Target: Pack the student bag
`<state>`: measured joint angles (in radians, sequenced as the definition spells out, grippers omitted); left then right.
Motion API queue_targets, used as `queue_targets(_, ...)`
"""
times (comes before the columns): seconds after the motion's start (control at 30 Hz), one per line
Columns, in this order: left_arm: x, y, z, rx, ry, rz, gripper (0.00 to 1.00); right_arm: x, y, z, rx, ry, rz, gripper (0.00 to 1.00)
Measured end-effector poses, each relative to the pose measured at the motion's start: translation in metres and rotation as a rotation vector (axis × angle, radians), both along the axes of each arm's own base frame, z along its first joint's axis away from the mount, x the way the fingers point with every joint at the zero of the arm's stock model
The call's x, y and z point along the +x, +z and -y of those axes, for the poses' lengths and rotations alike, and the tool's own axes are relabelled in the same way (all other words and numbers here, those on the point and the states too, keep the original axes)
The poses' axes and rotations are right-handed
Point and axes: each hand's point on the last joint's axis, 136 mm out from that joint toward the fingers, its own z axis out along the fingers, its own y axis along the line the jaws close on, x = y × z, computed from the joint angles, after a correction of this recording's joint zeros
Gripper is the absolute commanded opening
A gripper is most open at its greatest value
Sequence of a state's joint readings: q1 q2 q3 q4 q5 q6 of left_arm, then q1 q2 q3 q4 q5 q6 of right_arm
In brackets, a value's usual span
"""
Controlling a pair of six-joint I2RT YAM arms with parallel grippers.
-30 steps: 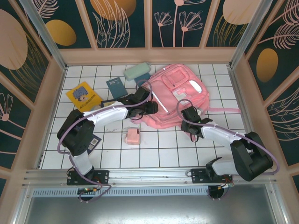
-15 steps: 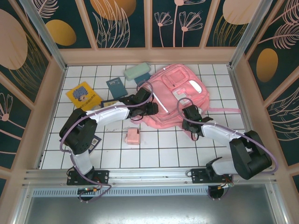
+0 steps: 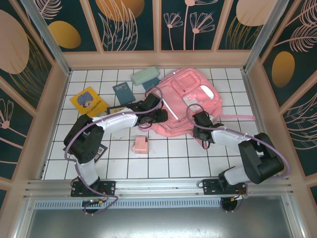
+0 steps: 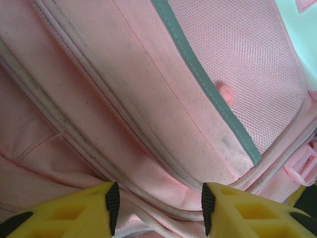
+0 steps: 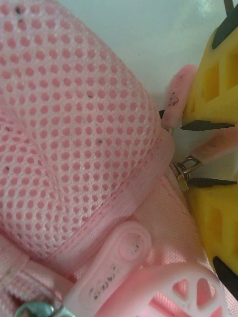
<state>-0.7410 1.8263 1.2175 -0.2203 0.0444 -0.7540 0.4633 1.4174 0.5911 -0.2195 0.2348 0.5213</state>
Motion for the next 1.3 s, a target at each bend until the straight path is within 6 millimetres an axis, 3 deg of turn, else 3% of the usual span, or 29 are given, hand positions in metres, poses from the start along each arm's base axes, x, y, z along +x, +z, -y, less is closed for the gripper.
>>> queue_targets(0.1, 0.000, -0.002, 0.000, 0.003, 0.000, -0.003, 0.49, -0.001, 0.000, 0.000, -0.002, -0.001, -0.004, 0.38)
queue_targets(0.33, 0.000, -0.008, 0.000, 0.012, -0.001, -0.012, 0.45, 0.001, 0.001, -0.001, -0.001, -0.004, -0.009, 0.01)
queue_targets(0.63, 0.003, -0.018, 0.002, 0.018, 0.003, -0.015, 0.34, -0.002, 0.012, -0.012, 0.005, 0.031, -0.007, 0.00)
queue_targets(0.77, 0.006, -0.022, 0.005, 0.005, 0.009, -0.016, 0.31, -0.004, 0.021, -0.035, 0.031, 0.098, -0.001, 0.00)
queue_targets(0.93, 0.009, -0.023, 0.012, -0.022, 0.011, -0.020, 0.31, -0.009, 0.030, -0.082, 0.080, 0.213, 0.010, 0.00)
queue_targets(1.1, 0.011, -0.022, 0.014, -0.037, 0.017, -0.023, 0.31, -0.007, 0.018, -0.122, 0.081, 0.271, -0.036, 0.00)
queue_targets(1.3, 0.024, -0.020, 0.002, -0.008, 0.064, 0.006, 0.36, -0.001, 0.015, -0.148, 0.092, 0.285, -0.049, 0.00)
